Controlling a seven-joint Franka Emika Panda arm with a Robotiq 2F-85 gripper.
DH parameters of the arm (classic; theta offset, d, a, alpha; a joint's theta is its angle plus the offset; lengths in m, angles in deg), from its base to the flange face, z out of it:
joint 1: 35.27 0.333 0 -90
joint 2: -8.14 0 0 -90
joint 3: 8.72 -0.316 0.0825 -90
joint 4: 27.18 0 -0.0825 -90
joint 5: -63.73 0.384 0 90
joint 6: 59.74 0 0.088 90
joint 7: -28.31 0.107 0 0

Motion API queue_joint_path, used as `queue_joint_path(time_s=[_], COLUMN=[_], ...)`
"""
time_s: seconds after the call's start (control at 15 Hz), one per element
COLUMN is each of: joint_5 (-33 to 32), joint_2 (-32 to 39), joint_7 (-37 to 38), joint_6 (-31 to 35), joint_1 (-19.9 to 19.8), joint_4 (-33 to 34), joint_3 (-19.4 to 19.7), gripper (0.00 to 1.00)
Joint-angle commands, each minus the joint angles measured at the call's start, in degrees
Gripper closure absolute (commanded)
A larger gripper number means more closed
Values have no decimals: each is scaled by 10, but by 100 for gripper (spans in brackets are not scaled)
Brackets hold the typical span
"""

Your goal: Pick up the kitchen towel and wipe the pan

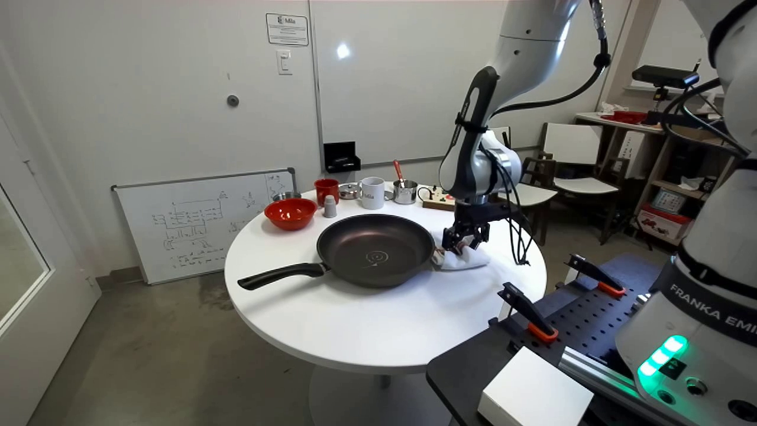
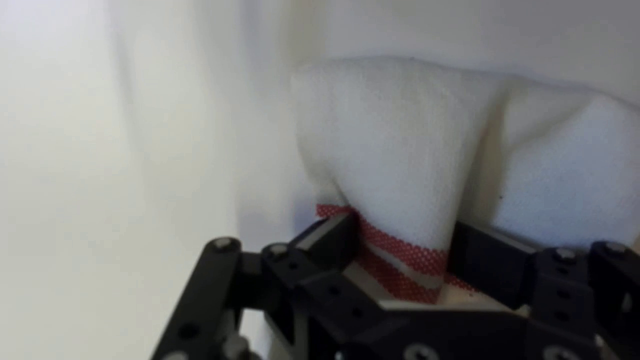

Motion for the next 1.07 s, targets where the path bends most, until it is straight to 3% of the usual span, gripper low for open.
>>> queue_joint_path(time_s=[0.0,0.07,0.27,0.73,1.0], joint_5=[-6,-6,-3,1,-4], joint_2=[20,21,20,-21,-66], joint_7=[-6,-5,1,18,44], joint_6=[-15,-15,-16,-9,-10], joint_1=[-8,-7,-5,10,51], joint_4=[21,22,21,-3,-23], joint_3=[-4,-3,0,8,32], gripper=[87,94,100,98,98])
